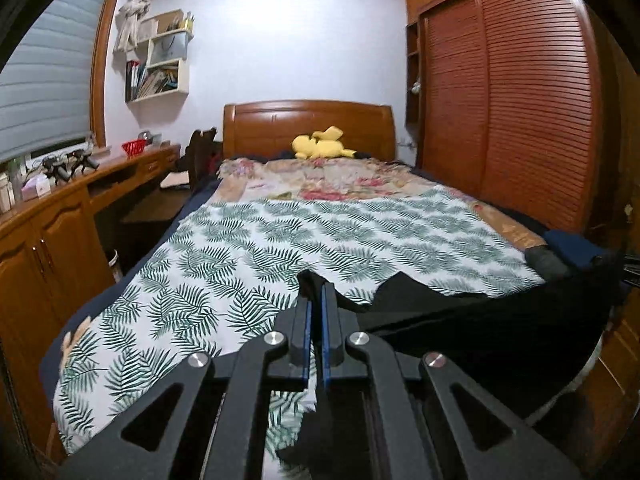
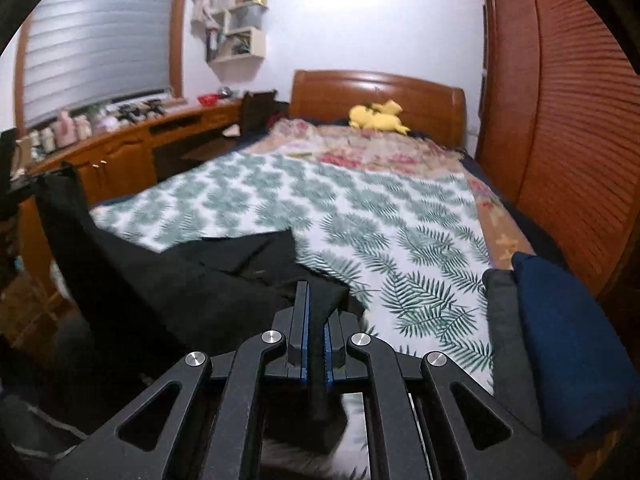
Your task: Fold large clothes
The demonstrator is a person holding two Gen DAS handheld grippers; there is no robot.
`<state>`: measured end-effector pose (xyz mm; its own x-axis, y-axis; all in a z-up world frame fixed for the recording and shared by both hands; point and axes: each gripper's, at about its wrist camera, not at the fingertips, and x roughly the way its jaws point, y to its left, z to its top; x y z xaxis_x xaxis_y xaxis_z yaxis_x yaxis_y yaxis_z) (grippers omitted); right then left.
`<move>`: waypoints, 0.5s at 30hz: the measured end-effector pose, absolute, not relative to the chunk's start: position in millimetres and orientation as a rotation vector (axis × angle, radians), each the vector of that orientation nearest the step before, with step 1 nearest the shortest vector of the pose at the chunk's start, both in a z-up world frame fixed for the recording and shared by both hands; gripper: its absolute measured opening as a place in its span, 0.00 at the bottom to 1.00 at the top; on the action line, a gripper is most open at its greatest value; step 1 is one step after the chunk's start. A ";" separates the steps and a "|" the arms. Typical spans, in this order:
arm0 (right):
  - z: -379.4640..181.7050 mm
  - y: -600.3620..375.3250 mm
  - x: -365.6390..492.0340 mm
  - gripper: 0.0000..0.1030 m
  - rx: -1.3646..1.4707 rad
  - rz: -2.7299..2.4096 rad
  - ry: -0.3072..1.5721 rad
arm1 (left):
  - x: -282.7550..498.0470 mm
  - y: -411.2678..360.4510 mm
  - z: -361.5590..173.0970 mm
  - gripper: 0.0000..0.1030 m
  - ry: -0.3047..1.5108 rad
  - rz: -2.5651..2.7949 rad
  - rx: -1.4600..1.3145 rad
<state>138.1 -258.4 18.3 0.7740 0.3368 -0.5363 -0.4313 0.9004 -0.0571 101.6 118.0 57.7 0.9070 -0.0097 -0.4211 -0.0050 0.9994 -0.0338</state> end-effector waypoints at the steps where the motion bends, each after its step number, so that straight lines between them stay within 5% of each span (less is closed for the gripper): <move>1: 11.6 -255.2 158.3 0.03 -0.182 0.401 0.555 | 112.9 118.3 53.5 0.01 0.439 0.008 -0.032; 15: -50.8 -213.0 322.4 0.03 -0.176 0.324 0.672 | 226.6 123.6 4.4 0.01 0.467 0.017 -0.036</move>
